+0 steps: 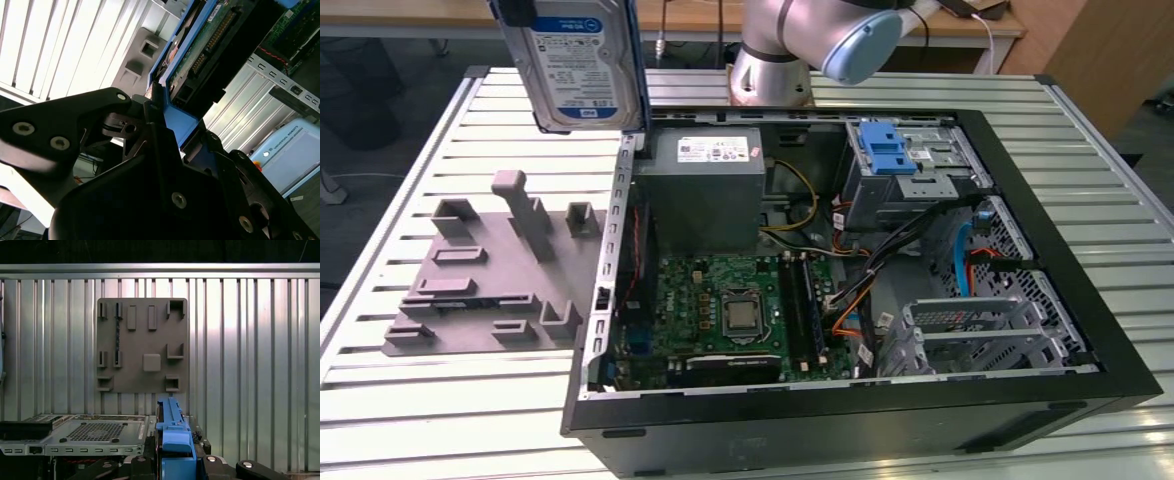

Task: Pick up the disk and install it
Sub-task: 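Pick up the disk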

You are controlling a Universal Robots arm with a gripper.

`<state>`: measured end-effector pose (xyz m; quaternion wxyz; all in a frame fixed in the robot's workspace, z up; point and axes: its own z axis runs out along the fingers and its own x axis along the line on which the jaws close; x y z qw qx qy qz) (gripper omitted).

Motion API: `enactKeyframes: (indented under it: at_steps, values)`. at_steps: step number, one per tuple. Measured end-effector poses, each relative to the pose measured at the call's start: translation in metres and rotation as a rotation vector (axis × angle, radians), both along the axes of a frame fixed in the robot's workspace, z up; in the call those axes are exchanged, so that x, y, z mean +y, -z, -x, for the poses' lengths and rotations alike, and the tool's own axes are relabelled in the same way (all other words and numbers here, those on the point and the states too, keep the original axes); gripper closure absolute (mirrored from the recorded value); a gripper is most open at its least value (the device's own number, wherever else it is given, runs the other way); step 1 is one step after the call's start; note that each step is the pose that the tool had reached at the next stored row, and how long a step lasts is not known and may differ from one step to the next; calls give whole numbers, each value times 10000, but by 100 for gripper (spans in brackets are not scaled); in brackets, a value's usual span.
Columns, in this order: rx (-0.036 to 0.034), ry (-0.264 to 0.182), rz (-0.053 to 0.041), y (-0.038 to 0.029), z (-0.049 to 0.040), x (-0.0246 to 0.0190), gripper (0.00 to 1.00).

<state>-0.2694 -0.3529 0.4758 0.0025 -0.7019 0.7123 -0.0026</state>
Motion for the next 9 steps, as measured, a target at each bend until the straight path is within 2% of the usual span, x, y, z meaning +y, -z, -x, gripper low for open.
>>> enactKeyframes:
  at_steps: [9]
  values:
    - [0,0,0,1,-86,-1,64]
